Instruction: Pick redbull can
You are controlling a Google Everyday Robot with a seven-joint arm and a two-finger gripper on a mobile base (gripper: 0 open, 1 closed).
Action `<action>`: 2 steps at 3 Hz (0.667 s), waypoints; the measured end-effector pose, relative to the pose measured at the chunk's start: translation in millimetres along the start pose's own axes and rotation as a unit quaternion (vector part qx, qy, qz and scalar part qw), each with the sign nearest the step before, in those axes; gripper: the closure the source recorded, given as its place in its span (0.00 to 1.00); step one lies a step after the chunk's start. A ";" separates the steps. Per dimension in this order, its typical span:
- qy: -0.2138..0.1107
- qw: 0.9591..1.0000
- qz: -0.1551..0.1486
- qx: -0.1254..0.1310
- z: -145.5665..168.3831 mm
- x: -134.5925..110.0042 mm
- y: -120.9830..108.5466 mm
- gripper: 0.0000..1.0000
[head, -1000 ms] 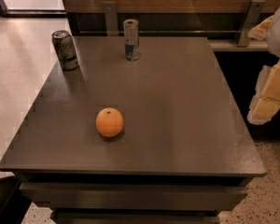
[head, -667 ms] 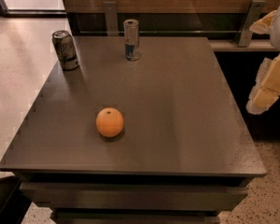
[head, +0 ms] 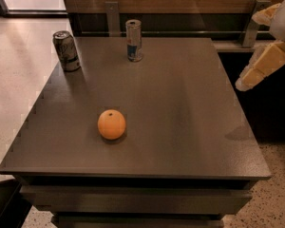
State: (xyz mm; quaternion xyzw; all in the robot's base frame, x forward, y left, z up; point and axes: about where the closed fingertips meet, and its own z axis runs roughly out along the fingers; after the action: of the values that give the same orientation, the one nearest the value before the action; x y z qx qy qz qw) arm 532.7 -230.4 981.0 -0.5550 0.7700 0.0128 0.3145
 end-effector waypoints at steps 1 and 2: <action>-0.089 0.995 0.035 0.018 25.7 -19.6 -16.7 0.00; -0.160 0.985 0.059 0.034 41.1 -46.3 -25.6 0.00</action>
Offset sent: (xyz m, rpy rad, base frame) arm 0.0765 0.0715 0.0073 0.5122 -0.2274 -0.0403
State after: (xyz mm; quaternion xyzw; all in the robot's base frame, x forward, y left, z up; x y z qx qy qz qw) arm 582.7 -185.9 979.6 -0.4883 0.7415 0.0938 0.4505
